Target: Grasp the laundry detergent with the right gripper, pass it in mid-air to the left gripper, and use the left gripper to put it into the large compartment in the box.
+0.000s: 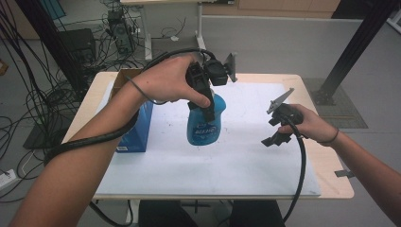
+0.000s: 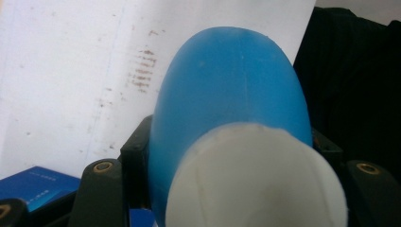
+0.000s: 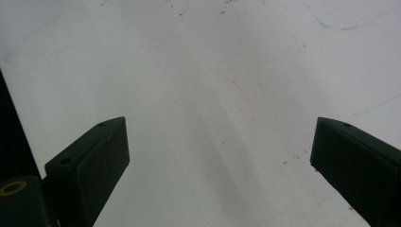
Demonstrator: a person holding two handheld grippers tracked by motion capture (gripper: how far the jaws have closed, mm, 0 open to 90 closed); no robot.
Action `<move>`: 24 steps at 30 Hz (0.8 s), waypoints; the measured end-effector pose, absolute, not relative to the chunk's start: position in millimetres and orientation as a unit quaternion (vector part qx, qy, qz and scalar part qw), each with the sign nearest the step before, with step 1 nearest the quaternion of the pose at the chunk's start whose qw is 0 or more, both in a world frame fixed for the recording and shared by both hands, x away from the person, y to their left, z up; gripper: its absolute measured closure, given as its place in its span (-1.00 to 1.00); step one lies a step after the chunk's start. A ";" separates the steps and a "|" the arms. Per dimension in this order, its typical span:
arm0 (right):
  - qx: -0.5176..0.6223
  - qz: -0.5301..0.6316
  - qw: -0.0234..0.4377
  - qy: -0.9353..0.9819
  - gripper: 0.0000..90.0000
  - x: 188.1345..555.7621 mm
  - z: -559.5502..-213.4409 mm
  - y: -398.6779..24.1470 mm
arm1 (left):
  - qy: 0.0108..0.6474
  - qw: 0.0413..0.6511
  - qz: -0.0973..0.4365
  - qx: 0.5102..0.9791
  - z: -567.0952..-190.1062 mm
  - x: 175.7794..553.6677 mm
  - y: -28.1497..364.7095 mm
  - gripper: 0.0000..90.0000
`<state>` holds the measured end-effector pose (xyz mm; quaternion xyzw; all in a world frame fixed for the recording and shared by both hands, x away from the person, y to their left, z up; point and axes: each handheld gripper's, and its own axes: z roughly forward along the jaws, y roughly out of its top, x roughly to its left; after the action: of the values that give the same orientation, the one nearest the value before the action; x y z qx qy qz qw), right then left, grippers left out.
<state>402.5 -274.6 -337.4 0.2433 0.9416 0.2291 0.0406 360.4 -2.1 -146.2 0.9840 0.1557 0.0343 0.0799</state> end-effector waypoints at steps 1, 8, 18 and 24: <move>0.245 0.228 0.041 0.941 -0.88 402.5 -337.1 -275.0 | 0.159 0.078 0.037 0.984 -145.5 360.2 -2.1 -0.16; 0.247 0.231 0.044 0.940 -0.88 402.1 -336.6 -275.2 | 0.230 0.069 0.057 0.969 -139.1 364.9 -1.4 -0.16; 0.252 0.232 0.050 0.938 -0.88 404.1 -337.3 -274.5 | 0.351 0.101 0.074 0.928 -121.0 379.2 13.2 -0.16; 0.257 0.239 0.048 0.935 -0.88 403.9 -337.5 -273.1 | 0.401 0.114 0.081 0.905 -115.4 388.6 21.7 -0.16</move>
<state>403.9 -273.1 -337.5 0.2568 0.9351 0.2394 0.0477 388.6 21.7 -115.4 0.9052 0.4014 0.0810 0.1138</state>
